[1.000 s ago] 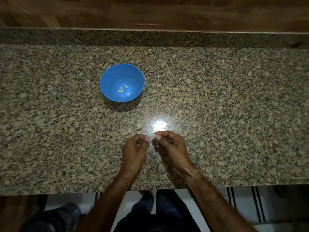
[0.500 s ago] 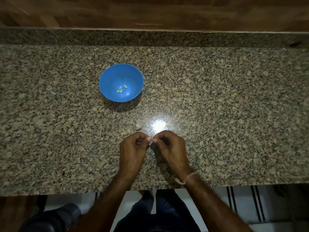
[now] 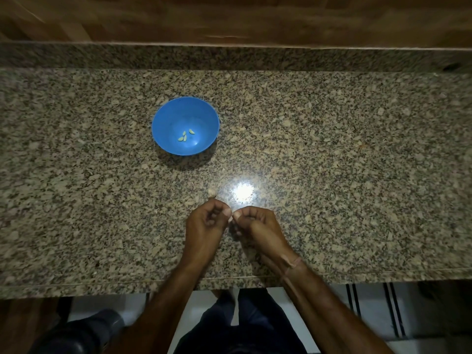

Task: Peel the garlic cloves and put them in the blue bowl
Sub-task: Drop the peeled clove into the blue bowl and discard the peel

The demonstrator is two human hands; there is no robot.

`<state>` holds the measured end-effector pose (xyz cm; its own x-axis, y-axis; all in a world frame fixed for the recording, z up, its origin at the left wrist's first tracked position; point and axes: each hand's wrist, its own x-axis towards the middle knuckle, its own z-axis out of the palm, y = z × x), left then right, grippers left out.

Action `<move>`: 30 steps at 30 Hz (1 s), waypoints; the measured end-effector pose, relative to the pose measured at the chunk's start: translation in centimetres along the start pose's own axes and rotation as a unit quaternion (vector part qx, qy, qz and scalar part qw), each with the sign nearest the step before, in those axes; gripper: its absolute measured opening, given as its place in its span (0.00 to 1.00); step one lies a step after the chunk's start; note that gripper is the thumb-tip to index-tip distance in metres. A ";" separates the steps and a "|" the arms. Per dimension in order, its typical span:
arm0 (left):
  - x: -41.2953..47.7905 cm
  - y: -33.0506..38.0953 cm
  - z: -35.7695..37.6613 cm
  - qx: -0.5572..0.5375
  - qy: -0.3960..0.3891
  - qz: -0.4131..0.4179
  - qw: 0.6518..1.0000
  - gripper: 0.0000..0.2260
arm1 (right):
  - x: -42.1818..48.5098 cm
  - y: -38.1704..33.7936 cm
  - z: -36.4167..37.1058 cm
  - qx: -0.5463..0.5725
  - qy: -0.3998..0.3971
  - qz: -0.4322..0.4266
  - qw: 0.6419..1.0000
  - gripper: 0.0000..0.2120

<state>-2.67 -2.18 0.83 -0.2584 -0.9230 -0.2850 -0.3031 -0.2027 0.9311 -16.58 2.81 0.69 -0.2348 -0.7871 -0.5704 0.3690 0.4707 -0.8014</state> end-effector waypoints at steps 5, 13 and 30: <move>0.6 -0.6 0.3 -0.148 -0.046 -0.196 0.968 0.13 | 0.1 0.8 -0.6 -0.223 0.037 -0.150 0.963 0.05; 0.2 -0.3 0.4 0.066 0.013 -0.008 0.998 0.10 | 0.1 0.2 0.3 0.022 0.006 0.078 0.997 0.12; -0.3 0.2 1.0 0.061 0.000 0.010 0.998 0.12 | 0.2 -0.1 0.5 0.001 0.014 0.064 0.998 0.11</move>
<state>-3.56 -1.62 0.90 -0.2647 -0.9267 -0.2669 -0.4082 -0.1430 0.9016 -16.25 2.42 0.70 -0.2112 -0.7093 -0.6725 0.3995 0.5653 -0.7217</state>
